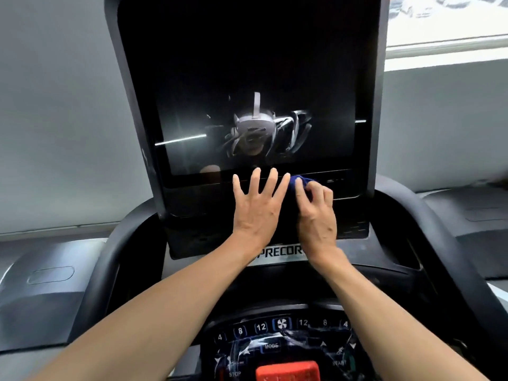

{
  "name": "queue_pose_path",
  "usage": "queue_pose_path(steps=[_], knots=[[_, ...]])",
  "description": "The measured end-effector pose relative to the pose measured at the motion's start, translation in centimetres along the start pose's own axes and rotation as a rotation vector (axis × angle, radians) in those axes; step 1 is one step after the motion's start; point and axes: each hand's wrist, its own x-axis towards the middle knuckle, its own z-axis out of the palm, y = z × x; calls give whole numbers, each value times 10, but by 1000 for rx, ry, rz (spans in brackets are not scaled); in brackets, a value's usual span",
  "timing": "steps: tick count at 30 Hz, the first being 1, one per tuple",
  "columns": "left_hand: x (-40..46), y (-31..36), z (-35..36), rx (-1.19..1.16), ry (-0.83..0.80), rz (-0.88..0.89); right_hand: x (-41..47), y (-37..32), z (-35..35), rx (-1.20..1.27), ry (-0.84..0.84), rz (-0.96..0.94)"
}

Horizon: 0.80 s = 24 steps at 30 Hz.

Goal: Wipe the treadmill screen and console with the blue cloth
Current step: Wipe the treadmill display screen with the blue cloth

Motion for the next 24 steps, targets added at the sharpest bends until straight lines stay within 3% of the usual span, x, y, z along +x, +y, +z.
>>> queue_pose_path(steps=[2, 5, 6, 9, 10, 11, 14, 16, 19, 20, 24], knots=[[0, 2, 5, 2, -13, -20, 14, 22, -4, -14, -15, -3], [-4, 2, 12, 17, -2, -18, 13, 31, -9, 64, 109, 492], [-5, 2, 13, 26, 14, -20, 9, 18, -6, 47, 117, 491], [-3, 2, 18, 28, 57, -15, 7, 8, 0, -47, 29, -77], [-2, 2, 19, 32, 68, -16, 18, 22, -3, -86, 9, -150], [-2, 1, 18, 36, 67, -15, 26, 39, -6, -127, 16, -90], [-4, 0, 21, 55, 58, -24, 27, 71, -17, -151, 86, 349], [-3, 2, 21, 58, 52, -31, 6, 47, -9, -185, 79, 253], [-2, 2, 24, 81, 72, -27, 7, 23, -2, -150, 50, -144], [-1, 1, 24, 92, 64, -26, 19, 28, -3, -170, 45, -127], [-3, 1, 24, 76, 52, -34, 29, 53, -10, -190, 73, 437]])
